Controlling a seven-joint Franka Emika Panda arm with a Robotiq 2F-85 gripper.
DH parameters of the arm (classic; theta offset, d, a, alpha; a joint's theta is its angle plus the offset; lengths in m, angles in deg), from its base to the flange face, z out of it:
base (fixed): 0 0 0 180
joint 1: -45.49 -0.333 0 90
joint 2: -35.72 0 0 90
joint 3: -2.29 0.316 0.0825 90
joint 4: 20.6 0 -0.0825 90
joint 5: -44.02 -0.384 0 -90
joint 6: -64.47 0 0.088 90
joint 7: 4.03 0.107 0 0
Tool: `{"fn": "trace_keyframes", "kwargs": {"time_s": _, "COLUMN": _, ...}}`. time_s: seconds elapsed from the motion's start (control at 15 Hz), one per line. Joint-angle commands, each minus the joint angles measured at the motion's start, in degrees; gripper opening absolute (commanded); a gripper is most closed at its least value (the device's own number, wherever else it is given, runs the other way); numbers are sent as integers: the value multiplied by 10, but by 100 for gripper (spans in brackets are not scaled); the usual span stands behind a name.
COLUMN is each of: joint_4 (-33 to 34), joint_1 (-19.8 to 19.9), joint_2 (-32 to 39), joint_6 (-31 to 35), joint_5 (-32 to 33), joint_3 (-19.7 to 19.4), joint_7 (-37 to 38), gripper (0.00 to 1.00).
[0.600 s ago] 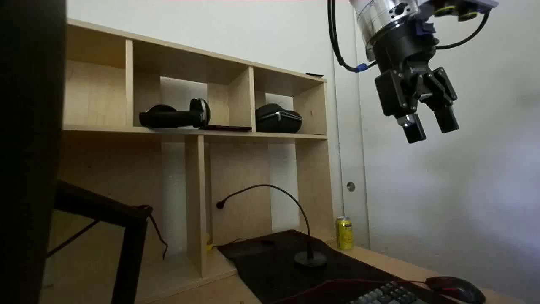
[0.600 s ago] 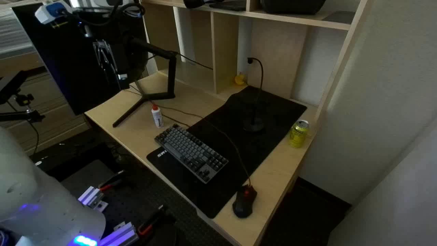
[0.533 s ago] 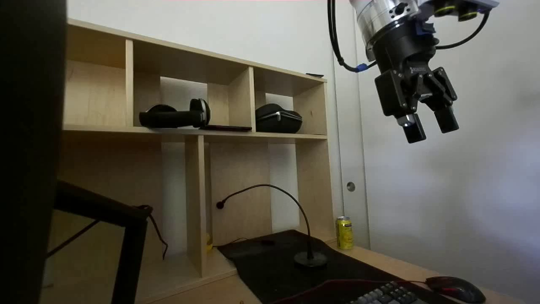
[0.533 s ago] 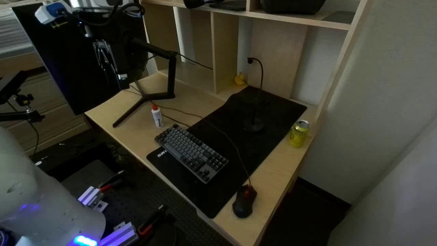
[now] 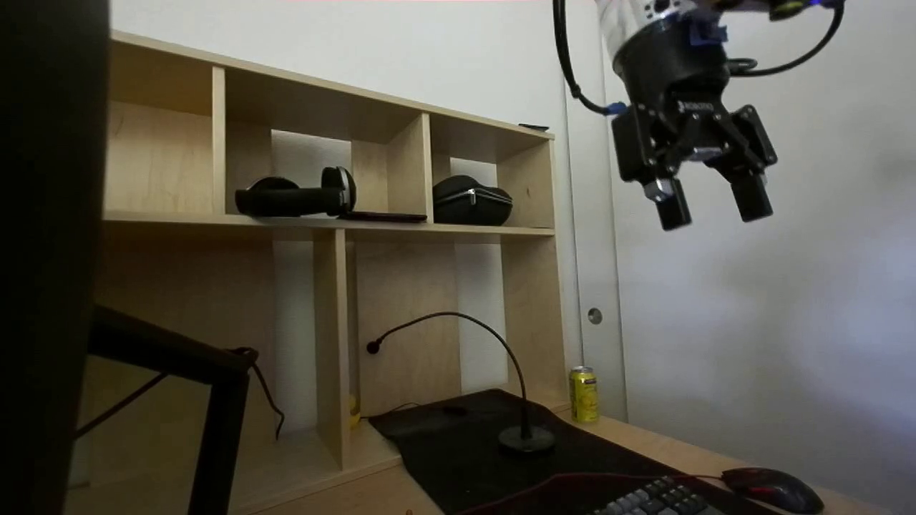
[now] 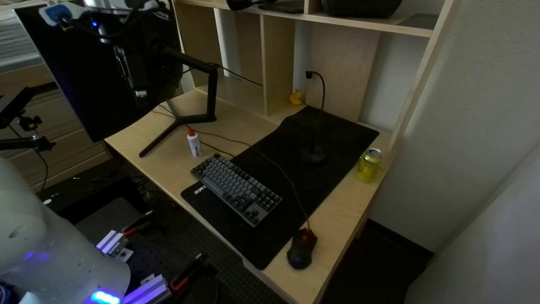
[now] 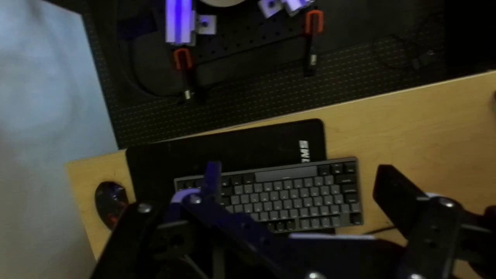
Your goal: Remove the headsets from the top shelf on the left and place them on the desk
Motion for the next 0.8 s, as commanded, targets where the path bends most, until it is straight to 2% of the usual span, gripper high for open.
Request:
{"fn": "trace_keyframes", "kwargs": {"time_s": 0.0, "joint_4": 126, "joint_1": 0, "joint_2": 28, "joint_6": -57, "joint_5": -109, "joint_3": 17, "joint_7": 87, "gripper": 100}}
{"fn": "trace_keyframes", "kwargs": {"time_s": 0.13, "joint_4": 188, "joint_1": 6, "joint_2": 25, "joint_6": -57, "joint_5": -165, "joint_3": 29, "joint_7": 142, "gripper": 100}}
{"fn": "trace_keyframes", "kwargs": {"time_s": 0.2, "joint_4": 127, "joint_1": 8, "joint_2": 4, "joint_6": -37, "joint_5": -133, "joint_3": 27, "joint_7": 102, "gripper": 100}}
{"fn": "trace_keyframes", "kwargs": {"time_s": 0.33, "joint_4": 171, "joint_1": 7, "joint_2": 4, "joint_6": -44, "joint_5": -156, "joint_3": 32, "joint_7": 133, "gripper": 100}}
{"fn": "trace_keyframes", "kwargs": {"time_s": 0.47, "joint_4": 179, "joint_1": 7, "joint_2": 5, "joint_6": -45, "joint_5": -158, "joint_3": 33, "joint_7": 137, "gripper": 100}}
{"fn": "trace_keyframes", "kwargs": {"time_s": 0.73, "joint_4": 187, "joint_1": 23, "joint_2": 113, "joint_6": 67, "joint_5": -228, "joint_3": 40, "joint_7": 210, "gripper": 100}}
